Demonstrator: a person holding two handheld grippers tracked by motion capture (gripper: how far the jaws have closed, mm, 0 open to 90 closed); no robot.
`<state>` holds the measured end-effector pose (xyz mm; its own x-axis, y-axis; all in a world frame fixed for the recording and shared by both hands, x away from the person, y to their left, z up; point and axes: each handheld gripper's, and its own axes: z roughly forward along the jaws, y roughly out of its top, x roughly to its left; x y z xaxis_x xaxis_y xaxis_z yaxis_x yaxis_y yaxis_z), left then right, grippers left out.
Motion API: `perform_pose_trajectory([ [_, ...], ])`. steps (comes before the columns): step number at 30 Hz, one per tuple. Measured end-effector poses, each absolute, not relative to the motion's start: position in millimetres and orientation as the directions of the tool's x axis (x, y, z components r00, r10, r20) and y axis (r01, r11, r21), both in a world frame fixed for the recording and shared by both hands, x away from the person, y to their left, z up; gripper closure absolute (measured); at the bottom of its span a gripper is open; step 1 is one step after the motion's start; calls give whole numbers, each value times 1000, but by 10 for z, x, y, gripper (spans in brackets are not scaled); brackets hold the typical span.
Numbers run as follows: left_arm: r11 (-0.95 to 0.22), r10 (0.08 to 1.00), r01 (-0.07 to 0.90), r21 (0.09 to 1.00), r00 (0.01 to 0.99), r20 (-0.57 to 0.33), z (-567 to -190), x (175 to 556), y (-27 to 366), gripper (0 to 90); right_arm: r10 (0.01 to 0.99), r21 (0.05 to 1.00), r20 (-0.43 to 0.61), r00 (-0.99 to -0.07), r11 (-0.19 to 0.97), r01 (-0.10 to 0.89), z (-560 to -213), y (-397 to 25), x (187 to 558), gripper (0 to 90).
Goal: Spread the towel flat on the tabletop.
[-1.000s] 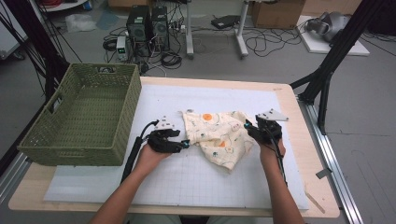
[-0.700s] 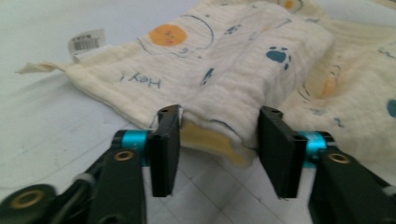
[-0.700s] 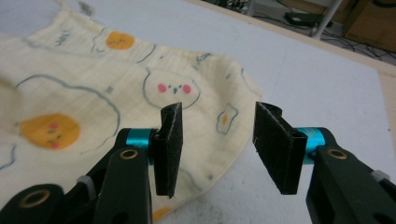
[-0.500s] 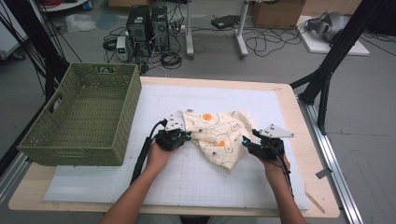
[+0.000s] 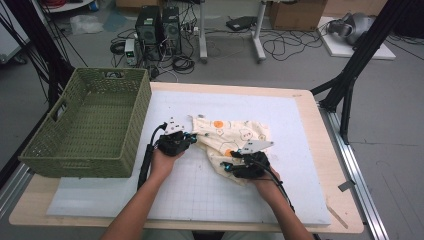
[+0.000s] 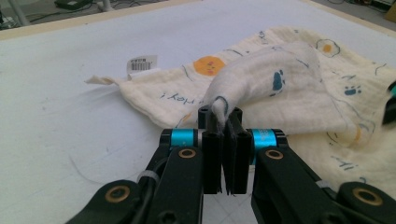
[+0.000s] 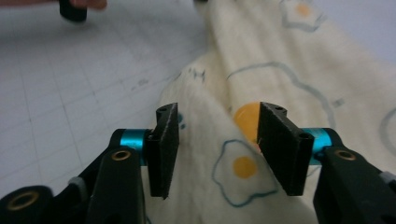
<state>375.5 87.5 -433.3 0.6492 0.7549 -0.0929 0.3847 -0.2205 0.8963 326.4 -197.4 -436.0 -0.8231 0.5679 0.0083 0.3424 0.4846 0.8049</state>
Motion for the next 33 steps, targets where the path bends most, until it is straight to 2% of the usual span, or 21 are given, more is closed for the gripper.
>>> perform_pose_trajectory([
  [4, -202, 767, 391, 898, 633, -104, -4302, 3757, 949, 866, 517, 759, 34, -855, 543, 359, -4491, -1874, 3281, 746],
  [5, -199, 769, 394, 897, 630, -106, -4292, 3761, 966, 866, 505, 765, 33, -863, 543, 347, -4492, -1874, 3269, 833],
  [6, -209, 767, 401, 892, 633, -104, -4274, 3773, 981, 866, 488, 760, 45, -872, 549, 346, -4487, -1872, 3249, 858],
  [12, -231, 756, 399, 887, 647, -94, -4174, 3810, 1005, 864, 397, 748, 67, -916, 588, 309, -4461, -1929, 3073, 868],
  [17, -268, 735, 416, 869, 672, -95, -4242, 3809, 884, 863, 302, 769, 102, -948, 581, 268, -4409, -2047, 2909, 868],
  [18, -278, 735, 415, 866, 672, -86, -4261, 3807, 843, 863, 302, 767, 96, -949, 585, 264, -4401, -2072, 2889, 859],
  [21, -301, 737, 404, 864, 674, -59, -4296, 3813, 777, 858, 353, 778, 102, -930, 554, 296, -4394, -2179, 2899, 739],
  [25, -281, 751, 406, 870, 657, -64, -4309, 3832, 809, 834, 449, 844, 110, -887, 429, 322, -4297, -2397, 2984, 579],
  [27, -288, 745, 398, 871, 664, -57, -4310, 3837, 825, 857, 530, 862, 122, -840, 362, 354, -4266, -2525, 3062, 557],
  [31, -287, 749, 408, 867, 660, -63, -4316, 3843, 845, 862, 692, 823, 43, -721, 384, 418, -4347, -2618, 3269, 470],
  [33, -291, 746, 408, 866, 663, -62, -4315, 3847, 852, 862, 738, 789, 6, -675, 411, 457, -4438, -2588, 3366, 445],
])
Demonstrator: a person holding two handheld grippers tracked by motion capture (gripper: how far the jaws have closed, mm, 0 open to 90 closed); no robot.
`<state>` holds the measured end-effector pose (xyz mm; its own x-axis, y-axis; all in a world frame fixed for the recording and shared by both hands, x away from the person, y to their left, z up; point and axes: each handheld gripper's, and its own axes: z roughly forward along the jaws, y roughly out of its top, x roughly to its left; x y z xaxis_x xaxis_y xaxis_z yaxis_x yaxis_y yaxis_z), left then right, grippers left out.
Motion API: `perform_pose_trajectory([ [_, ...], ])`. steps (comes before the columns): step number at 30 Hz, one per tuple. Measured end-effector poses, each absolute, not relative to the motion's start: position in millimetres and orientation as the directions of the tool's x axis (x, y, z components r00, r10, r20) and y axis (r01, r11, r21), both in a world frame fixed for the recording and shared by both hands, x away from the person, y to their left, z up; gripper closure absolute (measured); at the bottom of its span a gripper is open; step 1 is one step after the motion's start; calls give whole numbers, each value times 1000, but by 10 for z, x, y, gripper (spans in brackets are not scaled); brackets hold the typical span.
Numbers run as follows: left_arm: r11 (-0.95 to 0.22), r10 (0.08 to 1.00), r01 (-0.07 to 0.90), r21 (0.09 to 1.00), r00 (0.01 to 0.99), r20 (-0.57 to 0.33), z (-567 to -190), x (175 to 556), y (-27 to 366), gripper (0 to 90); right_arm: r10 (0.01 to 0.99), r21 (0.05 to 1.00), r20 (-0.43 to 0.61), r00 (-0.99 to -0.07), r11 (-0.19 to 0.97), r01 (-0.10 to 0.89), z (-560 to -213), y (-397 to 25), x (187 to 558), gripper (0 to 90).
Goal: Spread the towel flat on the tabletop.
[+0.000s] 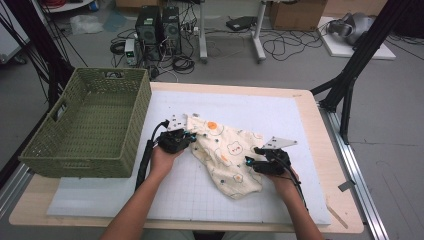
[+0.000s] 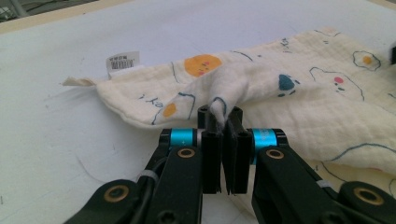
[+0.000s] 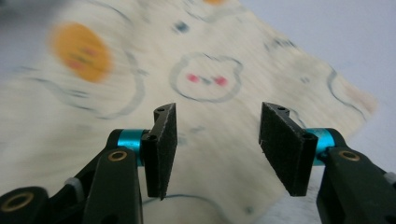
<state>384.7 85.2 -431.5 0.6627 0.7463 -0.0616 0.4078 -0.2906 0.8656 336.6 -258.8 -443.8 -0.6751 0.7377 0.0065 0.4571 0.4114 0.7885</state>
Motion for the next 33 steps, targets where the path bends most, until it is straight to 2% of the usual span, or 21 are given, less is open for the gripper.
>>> perform_pose_trajectory([
  [2, -290, 749, 408, 866, 660, -59, -4313, 3852, 861, 862, 747, 760, -12, -665, 439, 480, -4513, -2540, 3438, 413],
  [3, -282, 751, 410, 867, 657, -67, -4319, 3853, 857, 862, 750, 764, -19, -661, 438, 474, -4501, -2536, 3452, 437],
  [5, -291, 748, 412, 863, 660, -63, -4326, 3859, 858, 862, 729, 764, -23, -684, 454, 458, -4503, -2532, 3482, 583],
  [7, -296, 745, 410, 863, 665, -61, -4332, 3861, 858, 861, 704, 761, -16, -710, 469, 448, -4493, -2527, 3499, 800],
  [9, -297, 744, 412, 861, 665, -62, -4336, 3862, 863, 862, 673, 752, -31, -739, 503, 426, -4476, -2514, 3532, 875],
  [12, -295, 743, 412, 862, 666, -64, -4344, 3865, 867, 860, 691, 750, -73, -719, 513, 417, -4463, -2545, 3627, 880],
  [15, -299, 739, 409, 862, 671, -62, -4362, 3869, 862, 839, 770, 770, -96, -630, 459, 443, -4461, -2661, 3768, 881],
  [18, -305, 732, 404, 862, 679, -60, -4396, 3874, 863, 772, 849, 793, -105, -517, 386, 472, -4436, -2770, 3876, 881],
  [22, -272, 755, 423, 864, 651, -81, -4414, 3868, 916, 581, 904, 780, -197, -380, 379, 499, -4401, -2806, 3954, 881],
  [25, -242, 759, 421, 874, 644, -101, -4407, 3826, 995, 524, 911, 776, -179, -371, 363, 515, -4405, -2819, 3958, 861],
  [29, -217, 753, 411, 886, 648, -116, -4398, 3742, 1078, 522, 907, 796, -160, -390, 352, 493, -4351, -2815, 3885, 714],
  [33, -223, 730, 395, 891, 673, -116, -4367, 3645, 1101, 520, 902, 825, -145, -407, 337, 454, -4232, -2816, 3774, 619],
])
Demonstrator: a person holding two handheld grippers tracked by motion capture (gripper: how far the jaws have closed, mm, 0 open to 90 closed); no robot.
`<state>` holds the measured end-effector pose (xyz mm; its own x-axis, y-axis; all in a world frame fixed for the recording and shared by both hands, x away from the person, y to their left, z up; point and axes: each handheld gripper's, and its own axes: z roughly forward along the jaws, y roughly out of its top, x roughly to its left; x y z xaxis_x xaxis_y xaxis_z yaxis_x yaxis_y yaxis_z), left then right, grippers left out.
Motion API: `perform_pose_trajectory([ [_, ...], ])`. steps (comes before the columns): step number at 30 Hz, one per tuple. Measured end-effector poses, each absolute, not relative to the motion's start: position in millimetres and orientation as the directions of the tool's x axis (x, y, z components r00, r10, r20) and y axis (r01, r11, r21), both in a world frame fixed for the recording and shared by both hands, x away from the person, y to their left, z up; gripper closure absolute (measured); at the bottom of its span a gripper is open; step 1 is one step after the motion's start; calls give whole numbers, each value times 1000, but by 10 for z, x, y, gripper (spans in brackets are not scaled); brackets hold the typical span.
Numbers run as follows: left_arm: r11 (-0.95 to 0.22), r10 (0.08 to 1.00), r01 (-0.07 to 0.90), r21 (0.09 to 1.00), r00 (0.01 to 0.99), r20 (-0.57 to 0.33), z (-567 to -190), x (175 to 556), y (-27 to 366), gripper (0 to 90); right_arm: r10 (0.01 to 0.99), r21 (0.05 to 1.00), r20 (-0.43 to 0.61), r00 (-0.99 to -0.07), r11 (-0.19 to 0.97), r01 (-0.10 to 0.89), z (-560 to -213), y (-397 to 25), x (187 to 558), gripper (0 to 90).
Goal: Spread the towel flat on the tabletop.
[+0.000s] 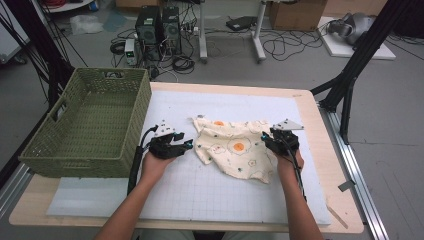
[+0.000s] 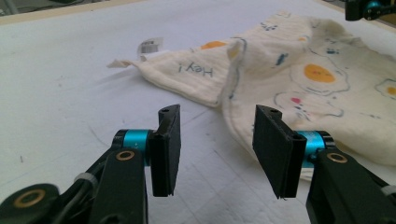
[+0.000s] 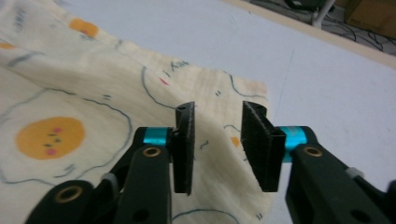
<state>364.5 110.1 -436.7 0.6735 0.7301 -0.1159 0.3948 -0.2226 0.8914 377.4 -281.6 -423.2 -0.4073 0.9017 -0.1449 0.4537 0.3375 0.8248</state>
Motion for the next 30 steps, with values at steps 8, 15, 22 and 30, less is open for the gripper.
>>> perform_pose_trajectory([
  [8, -330, 640, 374, 867, 764, -86, -4387, 3491, 948, 550, 863, 839, -175, -474, 383, 387, -4096, -2809, 3396, 553],
  [15, -423, 566, 352, 835, 822, -60, -4466, 3432, 670, 562, 835, 848, -165, -525, 391, 357, -4124, -2822, 3055, 516],
  [22, -523, 549, 304, 796, 835, 42, -4499, 3380, 512, 682, 834, 858, -126, -537, 364, 364, -4155, -2896, 2983, 510],
  [30, -531, 564, 334, 779, 826, 30, -4433, 3338, 712, 849, 825, 851, -107, -555, 365, 378, -4199, -2885, 2985, 511],
])
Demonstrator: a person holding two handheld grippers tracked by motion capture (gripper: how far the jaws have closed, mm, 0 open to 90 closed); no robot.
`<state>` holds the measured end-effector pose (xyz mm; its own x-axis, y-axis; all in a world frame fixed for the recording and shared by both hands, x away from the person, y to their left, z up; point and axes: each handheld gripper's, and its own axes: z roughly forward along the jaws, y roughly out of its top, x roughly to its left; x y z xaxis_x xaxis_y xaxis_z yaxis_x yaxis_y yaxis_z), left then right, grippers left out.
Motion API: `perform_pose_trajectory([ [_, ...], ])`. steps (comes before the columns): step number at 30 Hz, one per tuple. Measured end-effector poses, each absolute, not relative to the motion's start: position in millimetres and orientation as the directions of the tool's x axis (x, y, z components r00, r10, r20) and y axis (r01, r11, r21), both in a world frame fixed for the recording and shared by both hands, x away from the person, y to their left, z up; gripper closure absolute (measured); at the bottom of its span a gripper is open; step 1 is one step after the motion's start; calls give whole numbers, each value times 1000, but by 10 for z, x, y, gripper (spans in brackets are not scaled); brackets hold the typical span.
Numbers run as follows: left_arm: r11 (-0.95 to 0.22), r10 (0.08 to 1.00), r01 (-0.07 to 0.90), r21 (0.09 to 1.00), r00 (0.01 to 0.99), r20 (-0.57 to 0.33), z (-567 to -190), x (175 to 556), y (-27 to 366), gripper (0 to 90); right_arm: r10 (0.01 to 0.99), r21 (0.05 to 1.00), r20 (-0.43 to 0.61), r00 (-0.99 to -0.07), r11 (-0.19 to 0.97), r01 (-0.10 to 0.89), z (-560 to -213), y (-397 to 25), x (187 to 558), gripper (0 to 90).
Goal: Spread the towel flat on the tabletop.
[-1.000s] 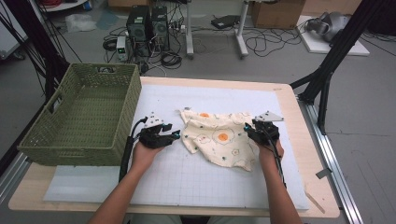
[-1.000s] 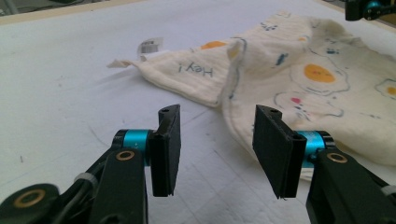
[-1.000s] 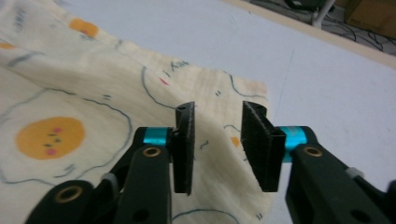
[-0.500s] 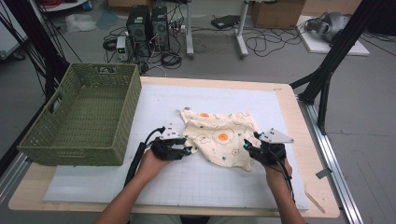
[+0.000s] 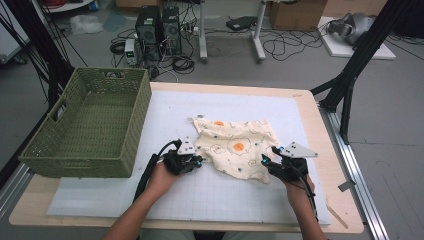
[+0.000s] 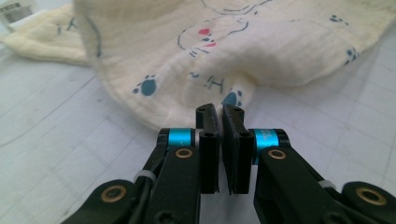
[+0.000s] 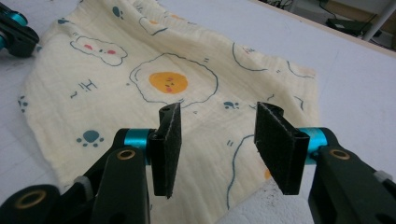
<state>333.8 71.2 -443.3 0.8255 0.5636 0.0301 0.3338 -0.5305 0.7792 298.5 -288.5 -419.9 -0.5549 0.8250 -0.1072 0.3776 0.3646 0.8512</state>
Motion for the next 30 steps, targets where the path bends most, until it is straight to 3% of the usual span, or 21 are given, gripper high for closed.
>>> perform_pose_trajectory([
  [8, -469, 585, 361, 806, 811, -23, -4423, 3148, 1098, 848, 818, 831, -97, -567, 381, 406, -4265, -2839, 2994, 511],
  [20, -512, 535, 340, 788, 844, -16, -4431, 2771, 1336, 845, 771, 765, -27, -636, 426, 484, -4459, -2606, 3037, 520],
  [23, -512, 531, 343, 787, 847, -24, -4427, 2761, 1338, 843, 759, 752, 3, -651, 427, 502, -4484, -2595, 3043, 594],
  [28, -484, 524, 354, 800, 850, -60, -4433, 2773, 1333, 829, 728, 739, 11, -685, 456, 497, -4458, -2615, 2997, 852],
  [30, -460, 528, 360, 812, 846, -75, -4414, 2790, 1346, 778, 716, 726, 5, -698, 477, 495, -4438, -2616, 2963, 874],
])
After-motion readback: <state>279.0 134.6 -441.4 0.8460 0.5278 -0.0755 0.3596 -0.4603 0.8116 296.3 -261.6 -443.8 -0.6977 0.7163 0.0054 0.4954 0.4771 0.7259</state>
